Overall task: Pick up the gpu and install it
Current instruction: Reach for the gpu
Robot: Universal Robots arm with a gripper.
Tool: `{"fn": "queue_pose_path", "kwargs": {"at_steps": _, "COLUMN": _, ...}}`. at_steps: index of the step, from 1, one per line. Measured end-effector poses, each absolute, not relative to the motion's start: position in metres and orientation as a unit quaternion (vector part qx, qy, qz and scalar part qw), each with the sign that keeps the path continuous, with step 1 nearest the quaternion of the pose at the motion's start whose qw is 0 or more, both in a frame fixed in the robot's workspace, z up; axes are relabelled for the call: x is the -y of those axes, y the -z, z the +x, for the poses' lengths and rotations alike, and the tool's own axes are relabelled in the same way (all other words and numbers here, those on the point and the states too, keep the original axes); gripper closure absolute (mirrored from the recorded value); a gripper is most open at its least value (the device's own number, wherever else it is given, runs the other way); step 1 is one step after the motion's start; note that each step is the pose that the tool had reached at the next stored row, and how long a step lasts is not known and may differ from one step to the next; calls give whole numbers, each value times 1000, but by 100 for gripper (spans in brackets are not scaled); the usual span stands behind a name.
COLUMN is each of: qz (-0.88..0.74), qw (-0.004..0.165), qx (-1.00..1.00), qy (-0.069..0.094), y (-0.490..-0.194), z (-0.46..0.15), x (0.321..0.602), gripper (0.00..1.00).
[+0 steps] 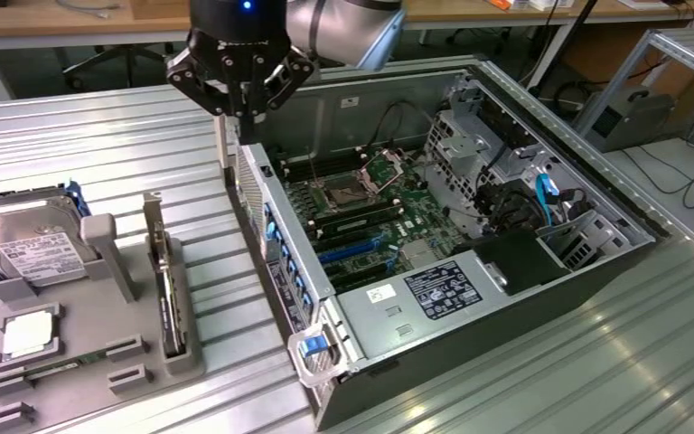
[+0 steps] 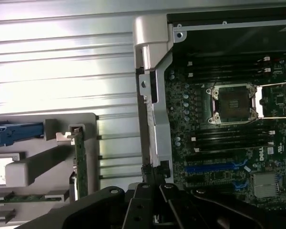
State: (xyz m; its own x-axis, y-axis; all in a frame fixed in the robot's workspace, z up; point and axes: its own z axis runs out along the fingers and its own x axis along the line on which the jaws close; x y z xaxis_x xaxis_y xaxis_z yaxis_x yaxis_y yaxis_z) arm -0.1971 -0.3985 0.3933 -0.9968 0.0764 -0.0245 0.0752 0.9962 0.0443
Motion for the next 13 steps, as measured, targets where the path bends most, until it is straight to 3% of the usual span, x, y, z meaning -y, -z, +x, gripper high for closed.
{"fn": "queue_pose_path", "kwargs": {"at_steps": 13, "qz": 38, "qw": 13, "qx": -999, "qy": -22, "y": -393, "z": -245, "x": 397, "gripper": 89}}
